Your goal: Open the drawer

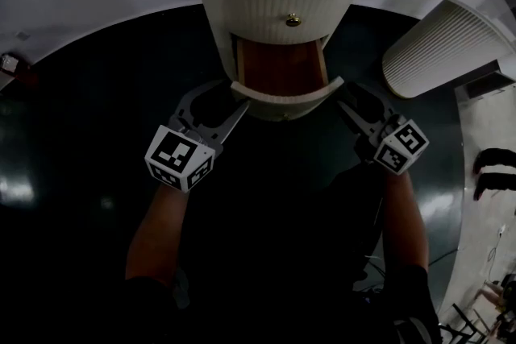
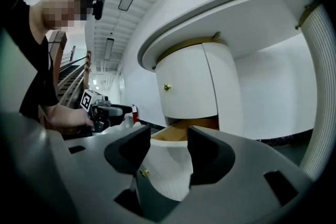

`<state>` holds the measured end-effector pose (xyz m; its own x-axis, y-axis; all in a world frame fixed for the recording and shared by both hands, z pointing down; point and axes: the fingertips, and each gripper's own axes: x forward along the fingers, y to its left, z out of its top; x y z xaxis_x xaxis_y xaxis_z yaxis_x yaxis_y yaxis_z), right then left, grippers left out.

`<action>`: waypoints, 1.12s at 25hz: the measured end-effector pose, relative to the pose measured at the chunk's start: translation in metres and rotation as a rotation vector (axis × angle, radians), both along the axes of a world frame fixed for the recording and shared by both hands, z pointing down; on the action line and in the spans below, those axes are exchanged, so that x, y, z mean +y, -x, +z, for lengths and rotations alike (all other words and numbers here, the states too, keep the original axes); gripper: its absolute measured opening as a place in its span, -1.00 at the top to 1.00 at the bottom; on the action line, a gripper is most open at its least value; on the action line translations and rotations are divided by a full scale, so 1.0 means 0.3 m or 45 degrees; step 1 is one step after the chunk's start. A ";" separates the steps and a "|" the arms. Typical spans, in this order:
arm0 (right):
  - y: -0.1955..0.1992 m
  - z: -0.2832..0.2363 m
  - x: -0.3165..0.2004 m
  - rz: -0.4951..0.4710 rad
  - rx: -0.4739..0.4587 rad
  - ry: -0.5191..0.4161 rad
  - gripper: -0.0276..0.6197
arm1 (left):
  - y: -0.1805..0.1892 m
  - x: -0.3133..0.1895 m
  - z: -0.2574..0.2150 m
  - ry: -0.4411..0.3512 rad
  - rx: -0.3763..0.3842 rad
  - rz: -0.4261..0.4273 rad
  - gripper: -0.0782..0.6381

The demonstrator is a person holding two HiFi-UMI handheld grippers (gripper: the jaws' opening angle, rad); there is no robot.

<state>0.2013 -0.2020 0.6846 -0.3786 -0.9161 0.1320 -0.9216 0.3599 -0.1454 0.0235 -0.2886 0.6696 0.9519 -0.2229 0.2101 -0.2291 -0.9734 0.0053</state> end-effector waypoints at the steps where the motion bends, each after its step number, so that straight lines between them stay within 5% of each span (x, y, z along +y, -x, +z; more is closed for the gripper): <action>1: -0.025 -0.005 -0.011 0.014 0.002 0.002 0.33 | 0.008 -0.019 0.023 0.005 -0.017 -0.025 0.22; 4: -0.067 0.007 -0.065 0.004 -0.049 0.042 0.25 | 0.012 -0.055 0.096 0.059 -0.078 -0.043 0.13; 8: -0.075 0.094 -0.118 -0.023 -0.140 0.161 0.25 | 0.001 -0.024 0.155 0.182 -0.118 0.059 0.13; 12: -0.050 0.110 -0.118 -0.029 -0.150 0.161 0.25 | 0.016 0.000 0.162 0.175 -0.143 0.105 0.13; 28: 0.071 0.106 0.134 -0.204 -0.170 0.203 0.25 | 0.134 0.209 0.056 0.212 -0.022 0.155 0.13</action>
<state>0.1800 -0.1618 0.7165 -0.5413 -0.8144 0.2092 -0.8233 0.4627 -0.3287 -0.0166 -0.2260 0.6863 0.9656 -0.0673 0.2511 -0.1114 -0.9799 0.1657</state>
